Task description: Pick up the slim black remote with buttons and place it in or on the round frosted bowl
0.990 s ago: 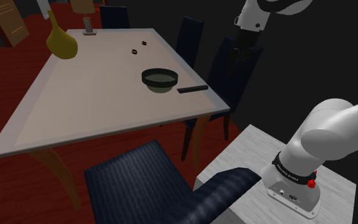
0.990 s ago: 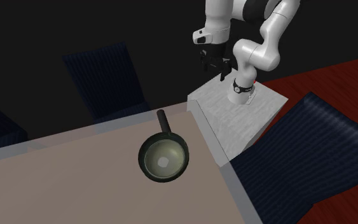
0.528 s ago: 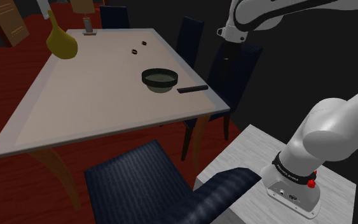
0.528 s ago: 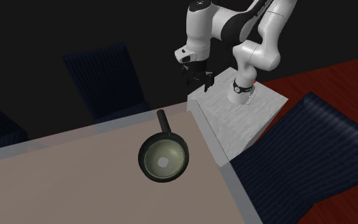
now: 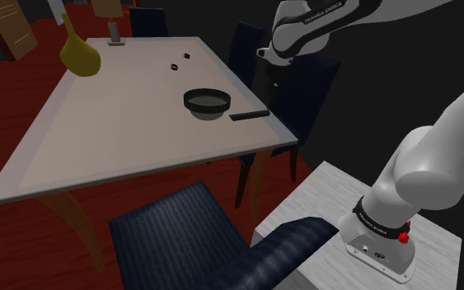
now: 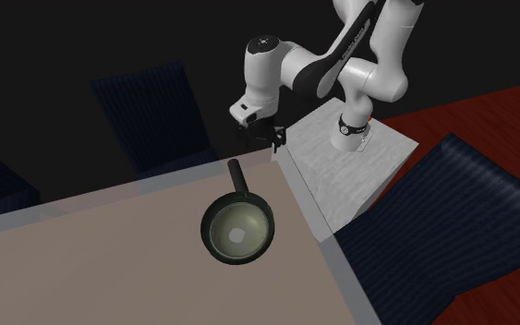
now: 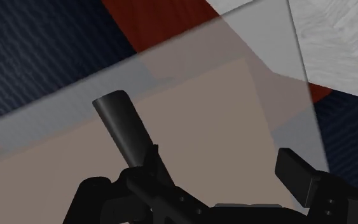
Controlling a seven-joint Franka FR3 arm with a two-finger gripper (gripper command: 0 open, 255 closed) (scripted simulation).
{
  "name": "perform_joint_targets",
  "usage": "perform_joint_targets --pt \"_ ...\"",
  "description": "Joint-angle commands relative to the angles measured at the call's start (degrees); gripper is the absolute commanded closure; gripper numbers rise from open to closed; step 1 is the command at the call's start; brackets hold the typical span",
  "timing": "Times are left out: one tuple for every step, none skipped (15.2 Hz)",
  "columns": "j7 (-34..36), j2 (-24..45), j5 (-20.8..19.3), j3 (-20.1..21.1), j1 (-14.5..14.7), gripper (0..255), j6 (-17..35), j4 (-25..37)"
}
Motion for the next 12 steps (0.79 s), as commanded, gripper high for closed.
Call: perform_joint_targets --pt "-5.40 4.55 0.57 -0.31 0.69 0 2.42 2.71" --pt "-7.89 6.71 0.94 -0.32 0.94 0 3.51 4.07" --pt "-10.35 8.86 1.33 -0.25 1.13 0 4.55 5.47" --pt "-12.76 10.98 1.72 -0.08 1.26 0 5.53 6.91" --pt "-15.13 13.08 2.09 0.18 1.32 0 6.45 8.39" --pt "-17.43 15.15 2.44 0.50 1.36 0 7.32 9.91" --pt "-19.68 17.18 2.76 0.90 1.34 0 8.14 11.46" --pt "-20.83 18.24 2.89 1.16 1.29 0 8.56 12.29" --pt "-20.94 18.73 3.05 1.22 1.22 0 9.23 12.10" --pt "-21.06 19.24 3.22 1.26 1.17 0 9.90 11.92" --pt "-21.17 19.75 3.40 1.31 1.11 0 10.56 11.76" --pt "-21.30 20.28 3.57 1.35 1.06 0 11.22 11.61"
